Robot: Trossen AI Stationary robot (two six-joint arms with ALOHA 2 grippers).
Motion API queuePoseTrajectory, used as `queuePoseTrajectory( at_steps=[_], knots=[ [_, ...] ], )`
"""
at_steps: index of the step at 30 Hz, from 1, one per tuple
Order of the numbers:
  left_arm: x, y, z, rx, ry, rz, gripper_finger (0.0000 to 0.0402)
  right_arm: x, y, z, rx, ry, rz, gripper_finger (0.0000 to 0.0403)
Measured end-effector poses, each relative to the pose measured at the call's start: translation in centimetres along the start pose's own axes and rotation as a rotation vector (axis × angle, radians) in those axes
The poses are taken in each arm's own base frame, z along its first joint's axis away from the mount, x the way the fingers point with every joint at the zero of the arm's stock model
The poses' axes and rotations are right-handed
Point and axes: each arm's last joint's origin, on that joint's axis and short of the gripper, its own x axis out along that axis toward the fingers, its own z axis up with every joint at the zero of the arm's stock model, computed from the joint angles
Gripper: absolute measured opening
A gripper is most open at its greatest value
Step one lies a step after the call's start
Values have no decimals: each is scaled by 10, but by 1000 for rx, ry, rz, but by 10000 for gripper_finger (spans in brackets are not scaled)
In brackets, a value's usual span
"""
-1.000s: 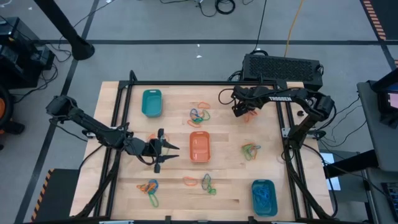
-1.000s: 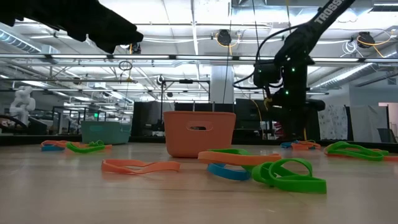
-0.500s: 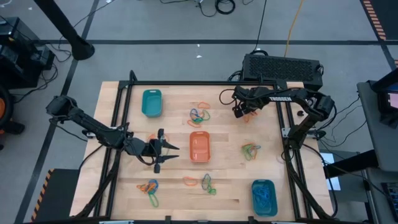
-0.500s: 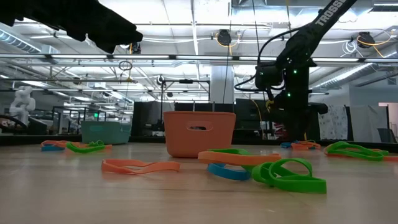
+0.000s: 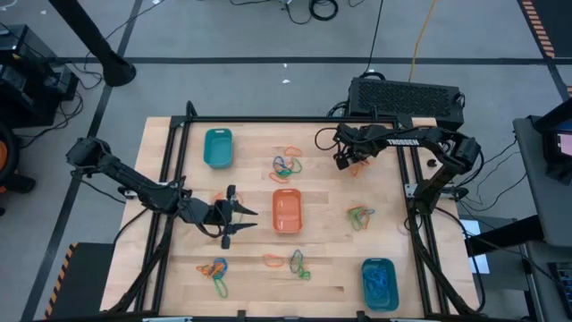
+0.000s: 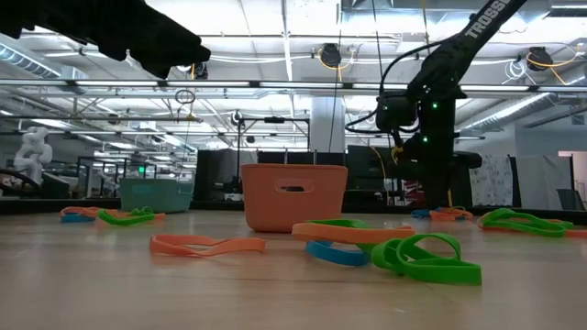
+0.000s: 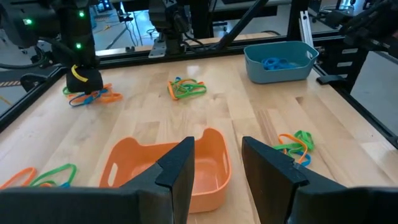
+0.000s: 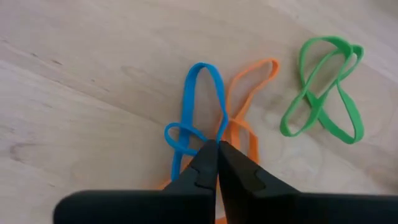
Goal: Sort rubber bands into baskets
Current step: Put the blue rubber band into the blue bin
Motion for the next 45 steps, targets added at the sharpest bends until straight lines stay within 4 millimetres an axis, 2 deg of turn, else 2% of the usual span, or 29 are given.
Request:
queuePoseTrajectory(
  at_steps=[8, 15, 20, 24, 29, 34, 40, 45],
  knots=[
    [0, 0, 0, 0, 0, 0, 142, -18, 6, 17, -17, -41, 26, 1],
    [0, 0, 0, 0, 0, 0, 142, -53, 23, 28, -80, -58, 48, 0],
    [0, 0, 0, 0, 0, 0, 142, -82, 44, 26, -138, -87, 87, 0],
    [0, 0, 0, 0, 0, 0, 142, -105, 62, 16, -181, -95, 115, 0],
    [0, 0, 0, -21, 0, 0, 142, -134, 82, -11, -240, -62, 120, 0],
    [0, 0, 0, -27, 0, -1, 142, -159, 96, -52, -273, -1, 80, 0],
    [0, -1, 0, -38, 1, -30, 142, -183, 111, -118, -288, 97, 87, 0],
    [0, -2, 0, -53, 3, -54, 142, -203, 119, -184, -266, 176, 152, 0]
  ],
)
